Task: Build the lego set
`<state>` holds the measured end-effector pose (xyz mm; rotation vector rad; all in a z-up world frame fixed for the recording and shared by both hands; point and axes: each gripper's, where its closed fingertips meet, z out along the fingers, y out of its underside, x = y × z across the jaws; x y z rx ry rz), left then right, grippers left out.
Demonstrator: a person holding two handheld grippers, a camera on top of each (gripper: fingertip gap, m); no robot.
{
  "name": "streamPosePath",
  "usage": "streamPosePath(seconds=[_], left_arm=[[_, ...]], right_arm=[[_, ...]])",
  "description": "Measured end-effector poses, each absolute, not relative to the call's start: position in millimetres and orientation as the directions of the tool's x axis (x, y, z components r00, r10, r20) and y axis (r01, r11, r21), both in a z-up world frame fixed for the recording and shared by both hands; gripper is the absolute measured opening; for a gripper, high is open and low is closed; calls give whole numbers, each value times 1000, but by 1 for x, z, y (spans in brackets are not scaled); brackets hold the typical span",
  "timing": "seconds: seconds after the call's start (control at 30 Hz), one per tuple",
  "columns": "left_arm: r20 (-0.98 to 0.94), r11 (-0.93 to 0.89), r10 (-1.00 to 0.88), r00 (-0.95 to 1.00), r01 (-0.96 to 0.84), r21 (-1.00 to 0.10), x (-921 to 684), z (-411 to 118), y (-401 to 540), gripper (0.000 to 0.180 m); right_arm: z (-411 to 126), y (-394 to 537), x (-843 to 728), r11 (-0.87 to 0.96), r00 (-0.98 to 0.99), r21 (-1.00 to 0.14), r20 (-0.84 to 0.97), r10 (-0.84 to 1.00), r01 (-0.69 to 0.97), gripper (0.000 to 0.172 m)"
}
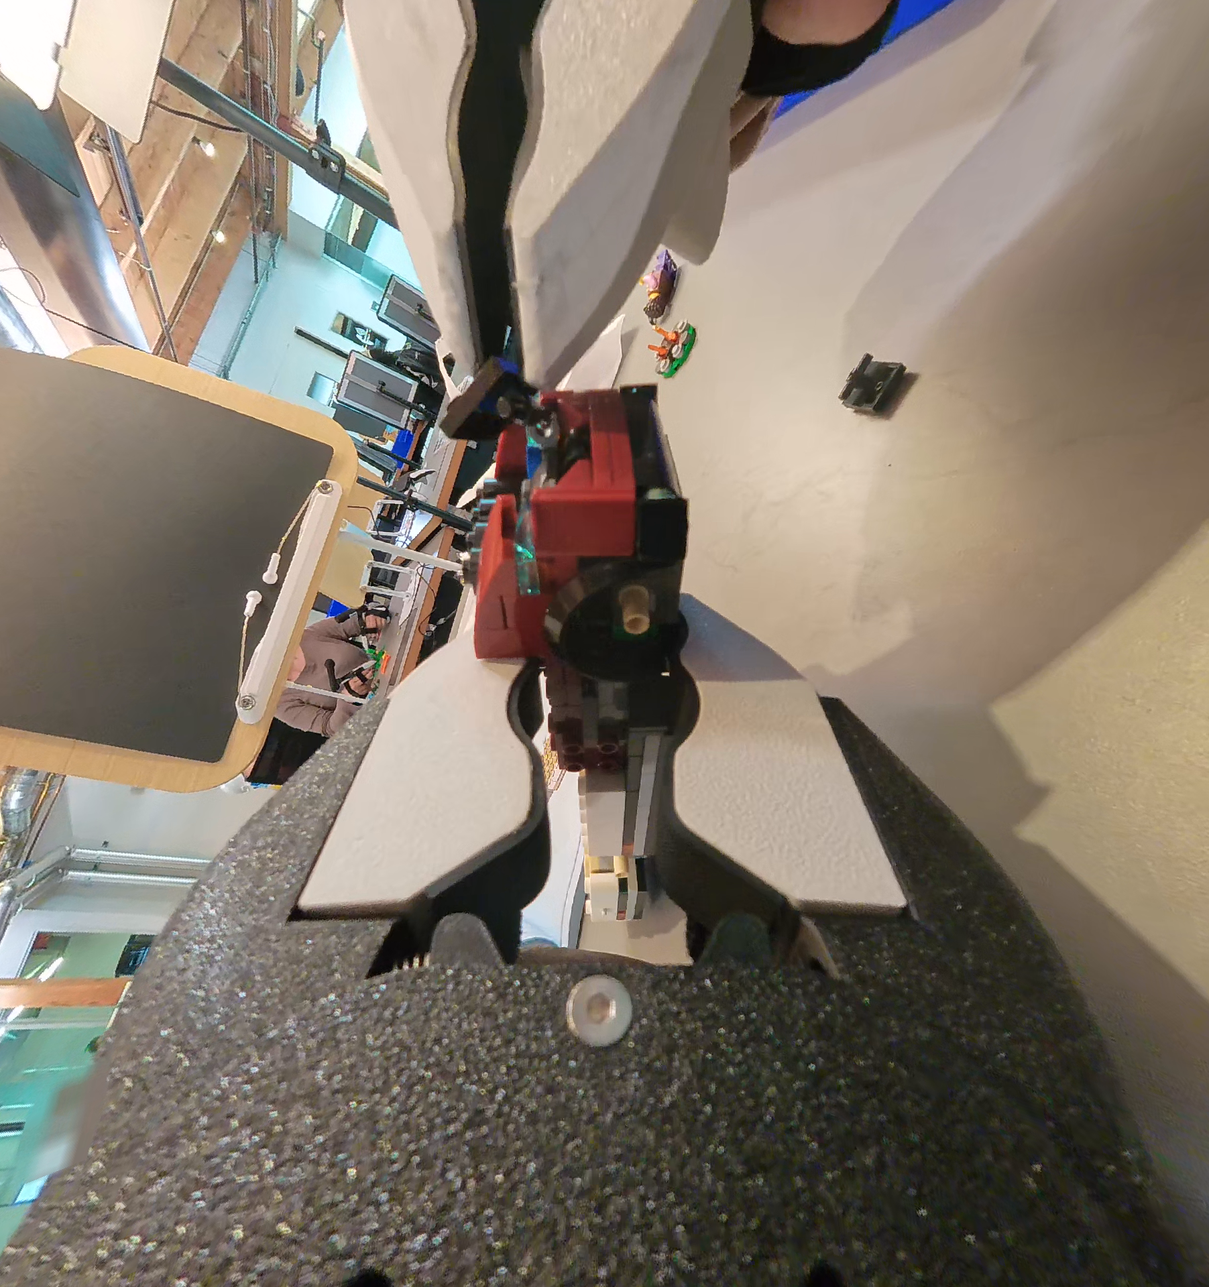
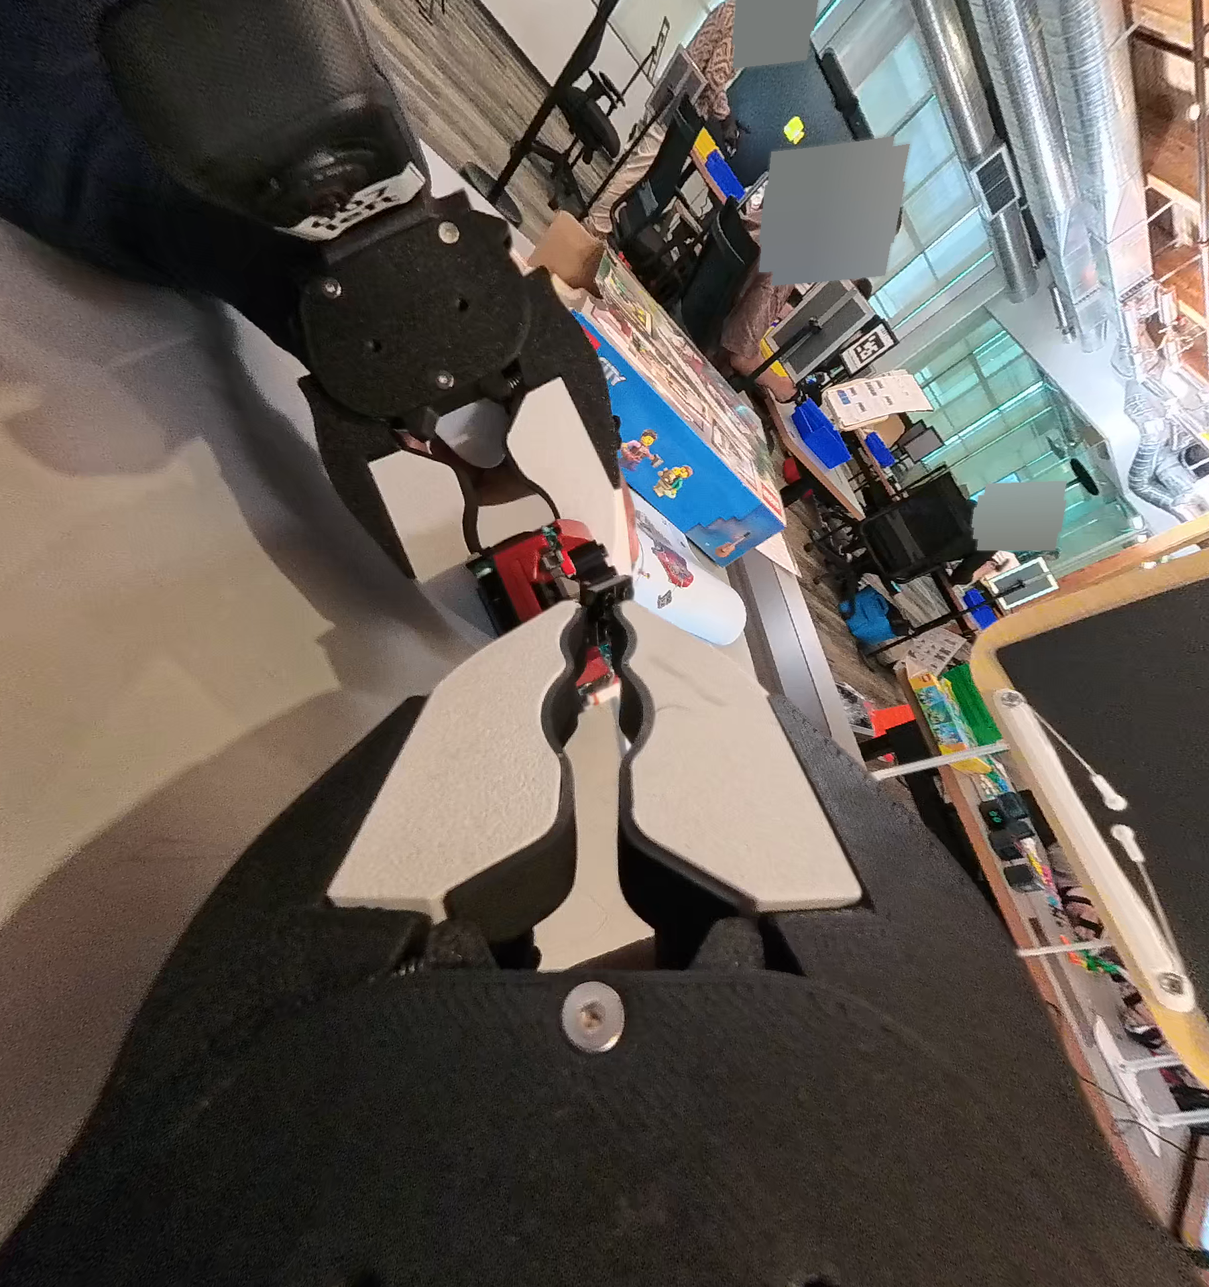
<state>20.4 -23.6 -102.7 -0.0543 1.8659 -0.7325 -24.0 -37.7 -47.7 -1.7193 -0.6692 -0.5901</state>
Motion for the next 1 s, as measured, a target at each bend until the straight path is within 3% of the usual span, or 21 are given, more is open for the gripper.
streamPosePath(seconds=[0.2, 0.53, 1.0], left_arm=[[-844, 831, -353, -404, 280, -481, 17, -100, -23, 32], [-901, 892, -268, -342, 264, -366, 12, -106, -20, 32], [-926, 924, -207, -316, 247, -291, 13, -111, -12, 33]], right_arm=[[-50, -37, -22, -238, 616, -587, 784, 71, 774, 6], [-62, -43, -21, -260, 581, -558, 814, 17, 788, 6], [-82, -46, -22, -284, 546, -507, 834, 75, 814, 5]])
